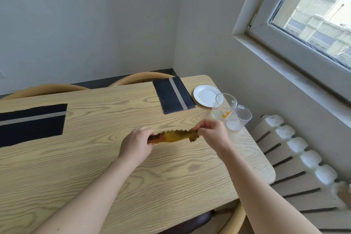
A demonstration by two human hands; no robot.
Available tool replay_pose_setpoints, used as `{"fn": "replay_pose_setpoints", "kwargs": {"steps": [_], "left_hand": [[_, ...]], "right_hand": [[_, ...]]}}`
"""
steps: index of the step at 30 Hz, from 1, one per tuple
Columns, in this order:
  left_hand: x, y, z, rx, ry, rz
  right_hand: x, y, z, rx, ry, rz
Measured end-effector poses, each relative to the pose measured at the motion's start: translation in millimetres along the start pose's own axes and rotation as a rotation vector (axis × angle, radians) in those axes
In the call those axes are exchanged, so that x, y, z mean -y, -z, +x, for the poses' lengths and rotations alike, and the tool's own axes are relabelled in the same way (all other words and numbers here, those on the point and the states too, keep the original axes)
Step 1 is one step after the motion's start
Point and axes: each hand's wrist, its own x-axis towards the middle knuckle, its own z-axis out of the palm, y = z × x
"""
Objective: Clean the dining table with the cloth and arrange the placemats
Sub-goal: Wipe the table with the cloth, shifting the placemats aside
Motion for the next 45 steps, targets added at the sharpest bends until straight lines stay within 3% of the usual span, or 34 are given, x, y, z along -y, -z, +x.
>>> {"fn": "replay_pose_setpoints", "kwargs": {"steps": [4, 7, 12, 16, 22, 29, 35, 40, 45], "left_hand": [[18, -23, -24, 0.436, 0.071, 0.123], [26, -33, -36, 0.577, 0.093, 0.102], [28, -35, -34, 0.384, 0.231, -0.04], [32, -40, -31, 0.233, 0.322, -0.129], [35, -54, -27, 0.343, 0.557, -0.107], [22, -57, -20, 0.352, 0.636, -0.151], [-13, -40, -13, 0.323, 0.566, -0.368], [-48, -44, -12, 0.667, 0.499, -0.787], [-44, -60, -14, 0.551, 0.524, -0.736]], "right_hand": [[-44, -16, -15, 0.303, -0.109, -0.283], [-67, -27, -26, 0.393, -0.205, -0.347], [-78, -36, -18, 0.191, -0.221, -0.293], [-87, -40, -17, 0.066, -0.222, -0.493], [-97, -50, -26, 0.074, -0.283, -0.593], [-101, -48, -26, 0.136, -0.307, -0.541], [-104, -32, -22, 0.098, -0.344, -0.405], [-105, -18, -22, -0.012, -0.35, -0.361], [-101, -17, -27, -0.08, -0.256, -0.449]]}}
